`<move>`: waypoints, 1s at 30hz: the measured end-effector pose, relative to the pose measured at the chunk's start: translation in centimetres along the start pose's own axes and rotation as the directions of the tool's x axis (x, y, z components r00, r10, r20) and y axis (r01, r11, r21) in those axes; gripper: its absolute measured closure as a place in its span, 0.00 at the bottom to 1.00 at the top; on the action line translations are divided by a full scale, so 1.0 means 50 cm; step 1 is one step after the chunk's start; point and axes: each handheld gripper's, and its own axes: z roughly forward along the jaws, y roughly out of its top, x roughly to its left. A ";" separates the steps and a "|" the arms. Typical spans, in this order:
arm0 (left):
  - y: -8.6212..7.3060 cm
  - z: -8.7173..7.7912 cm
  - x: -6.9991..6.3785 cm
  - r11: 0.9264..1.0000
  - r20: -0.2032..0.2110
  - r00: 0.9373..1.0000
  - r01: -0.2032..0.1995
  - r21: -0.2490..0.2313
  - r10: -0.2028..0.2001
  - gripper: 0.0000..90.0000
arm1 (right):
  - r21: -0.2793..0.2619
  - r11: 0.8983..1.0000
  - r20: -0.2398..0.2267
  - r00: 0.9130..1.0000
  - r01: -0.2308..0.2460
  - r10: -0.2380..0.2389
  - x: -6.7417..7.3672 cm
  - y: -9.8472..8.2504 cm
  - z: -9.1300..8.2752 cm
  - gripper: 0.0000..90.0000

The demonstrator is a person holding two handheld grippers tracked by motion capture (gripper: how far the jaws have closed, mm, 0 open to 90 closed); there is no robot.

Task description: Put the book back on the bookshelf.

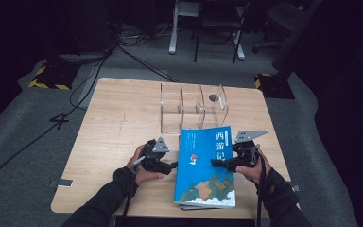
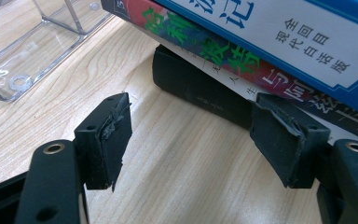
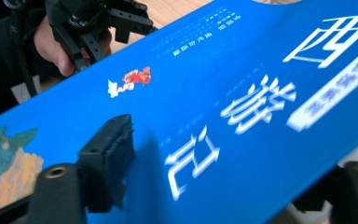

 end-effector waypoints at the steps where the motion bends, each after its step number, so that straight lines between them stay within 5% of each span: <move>1: 0.000 0.001 0.000 1.000 -0.005 1.000 0.001 -0.001 -0.001 0.33 | -0.004 1.000 0.004 1.000 0.000 0.000 -0.002 0.003 0.001 0.43; 7: 0.003 0.006 0.008 1.000 -0.003 1.000 -0.010 -0.010 0.010 0.35 | -0.046 0.999 -0.052 0.998 -0.030 0.027 -0.021 0.001 0.008 0.61; 17: 0.015 0.010 0.040 0.999 -0.019 1.000 -0.004 -0.040 0.003 0.44 | -0.060 0.998 -0.038 0.999 0.000 -0.002 -0.015 0.032 0.032 0.74; 22: 0.013 0.008 0.078 0.996 0.007 0.999 0.045 -0.077 -0.044 0.56 | -0.067 0.998 -0.038 0.999 0.015 -0.017 -0.014 0.049 0.046 0.76; 30: 0.035 -0.021 0.119 0.981 0.053 0.997 0.057 -0.185 -0.048 0.97 | -0.106 0.993 -0.014 0.999 0.045 -0.047 -0.015 0.070 0.039 0.77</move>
